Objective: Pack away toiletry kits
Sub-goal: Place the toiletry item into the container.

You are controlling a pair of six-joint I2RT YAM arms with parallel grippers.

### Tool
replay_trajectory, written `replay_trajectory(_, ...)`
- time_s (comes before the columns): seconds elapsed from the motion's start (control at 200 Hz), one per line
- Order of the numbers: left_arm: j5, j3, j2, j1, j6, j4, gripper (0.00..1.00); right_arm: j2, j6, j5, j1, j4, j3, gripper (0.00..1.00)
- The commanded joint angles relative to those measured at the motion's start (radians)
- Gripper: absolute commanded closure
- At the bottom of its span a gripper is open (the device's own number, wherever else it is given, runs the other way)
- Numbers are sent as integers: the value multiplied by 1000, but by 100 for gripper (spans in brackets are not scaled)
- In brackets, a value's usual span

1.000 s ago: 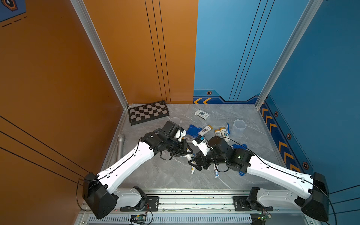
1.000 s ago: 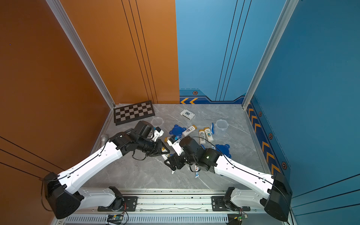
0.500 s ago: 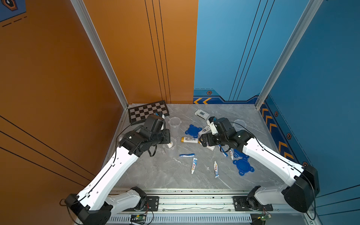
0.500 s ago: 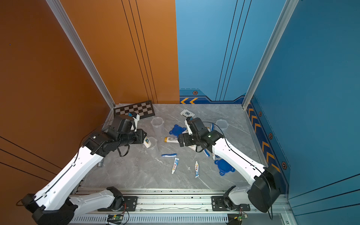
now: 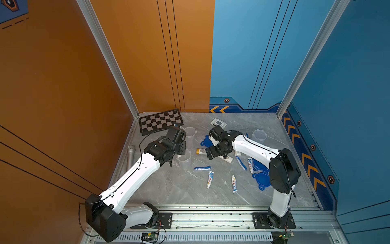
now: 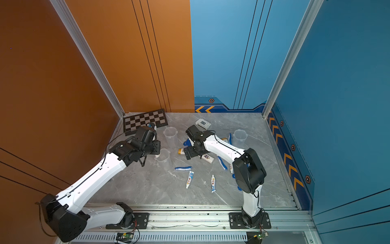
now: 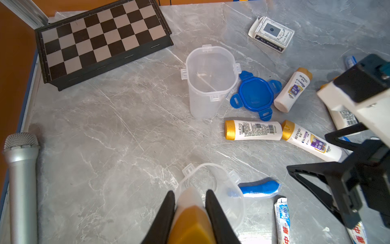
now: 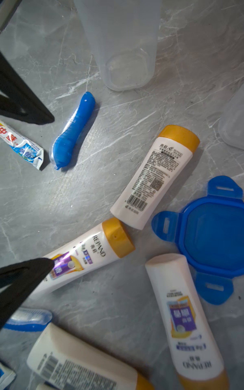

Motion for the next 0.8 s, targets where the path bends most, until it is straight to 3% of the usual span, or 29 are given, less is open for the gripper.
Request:
replay_trajectory(0.0, -2, -15, 9, 14, 19, 78, 100, 43, -36, 25, 5, -45, 63, 0)
replay_trajectory(0.41, 35, -99, 47, -14, -24, 134, 100, 259, -138, 100, 62, -55, 227, 1)
replay_trajectory(0.796, 42, -135, 38, -29, -80, 134, 85, 348, -192, 140, 52, -55, 260, 2)
